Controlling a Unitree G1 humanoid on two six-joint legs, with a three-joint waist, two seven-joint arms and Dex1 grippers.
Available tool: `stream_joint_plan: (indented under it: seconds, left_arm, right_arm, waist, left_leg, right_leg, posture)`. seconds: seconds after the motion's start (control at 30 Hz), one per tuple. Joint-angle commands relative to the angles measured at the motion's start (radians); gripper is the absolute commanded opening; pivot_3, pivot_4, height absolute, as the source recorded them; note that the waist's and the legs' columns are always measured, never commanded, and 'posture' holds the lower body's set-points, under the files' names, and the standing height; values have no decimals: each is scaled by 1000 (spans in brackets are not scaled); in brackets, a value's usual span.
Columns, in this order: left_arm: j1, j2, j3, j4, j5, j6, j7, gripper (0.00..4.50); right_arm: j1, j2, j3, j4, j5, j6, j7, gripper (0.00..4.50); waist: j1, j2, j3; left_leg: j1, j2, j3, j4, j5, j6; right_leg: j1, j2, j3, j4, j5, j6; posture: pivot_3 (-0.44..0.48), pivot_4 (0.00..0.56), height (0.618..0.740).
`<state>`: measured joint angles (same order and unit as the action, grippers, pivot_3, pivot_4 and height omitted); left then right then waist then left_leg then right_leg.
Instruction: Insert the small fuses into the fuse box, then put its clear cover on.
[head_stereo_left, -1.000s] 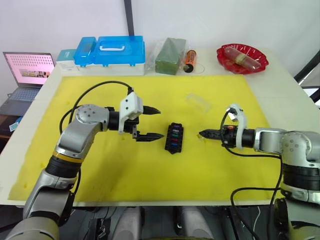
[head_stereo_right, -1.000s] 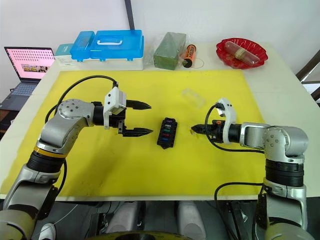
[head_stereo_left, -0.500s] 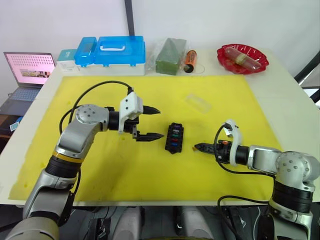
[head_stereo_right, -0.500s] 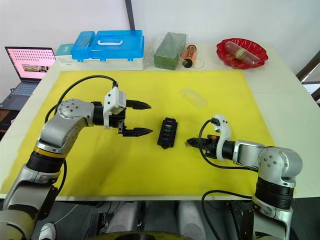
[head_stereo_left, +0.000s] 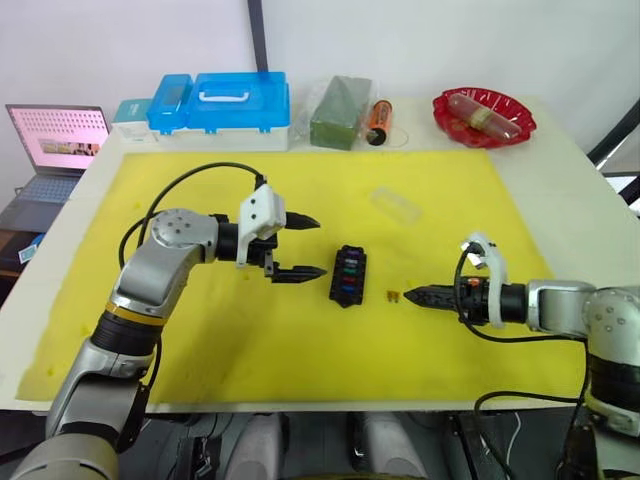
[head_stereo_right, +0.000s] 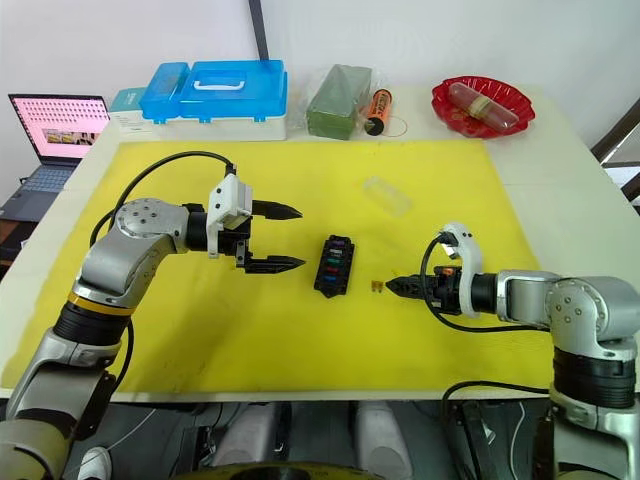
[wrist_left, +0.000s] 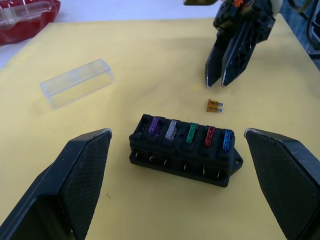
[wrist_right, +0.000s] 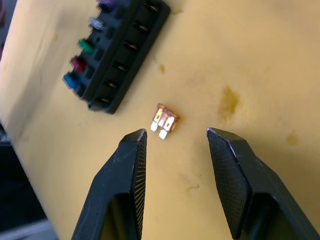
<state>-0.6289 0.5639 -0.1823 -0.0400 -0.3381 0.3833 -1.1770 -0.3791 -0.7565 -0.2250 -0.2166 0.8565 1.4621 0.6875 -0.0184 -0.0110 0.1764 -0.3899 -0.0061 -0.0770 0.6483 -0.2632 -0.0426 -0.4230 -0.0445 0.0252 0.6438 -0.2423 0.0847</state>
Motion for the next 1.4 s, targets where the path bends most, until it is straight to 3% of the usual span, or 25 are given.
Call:
stream_joint_plan:
  seconds: [0.03,0.27,0.57,0.97,1.4]
  left_arm:
    - [-21,-4,5,-13,-2,-15,-1,4500]
    - [-13,-2,8,-25,-2,-12,0,4500]
    - [2,5,11,-54,-9,1,3,4500]
    - [9,3,11,-65,-10,7,13,4500]
    - [13,5,13,-64,-9,6,21,4500]
  right_arm:
    - [-59,-73,124,57,-56,-154,155,2030]
    - [-157,-112,310,168,-149,-288,325,2030]
    - [-231,-114,426,259,-228,-324,433,2030]
    - [-299,-117,476,352,-279,-287,519,2030]
    - [-300,-97,487,345,-291,-264,538,2030]
  waist:
    - [-2,0,0]
    - [1,0,0]
    - [2,0,0]
    - [3,0,0]
    - [3,0,0]
  left_leg:
    - [0,0,0,0,0,0]
    - [0,0,0,0,0,0]
    - [0,0,0,0,0,0]
    - [0,0,0,0,0,0]
    - [0,0,0,0,0,0]
  right_leg:
    - [0,0,0,0,0,0]
    - [0,0,0,0,0,0]
    - [0,0,0,-1,0,0]
    - [0,0,0,-1,0,0]
    - [0,0,0,0,0,0]
  posture:
    - [0,150,740]
    - [0,150,740]
    - [0,150,740]
    - [0,150,740]
    - [0,150,740]
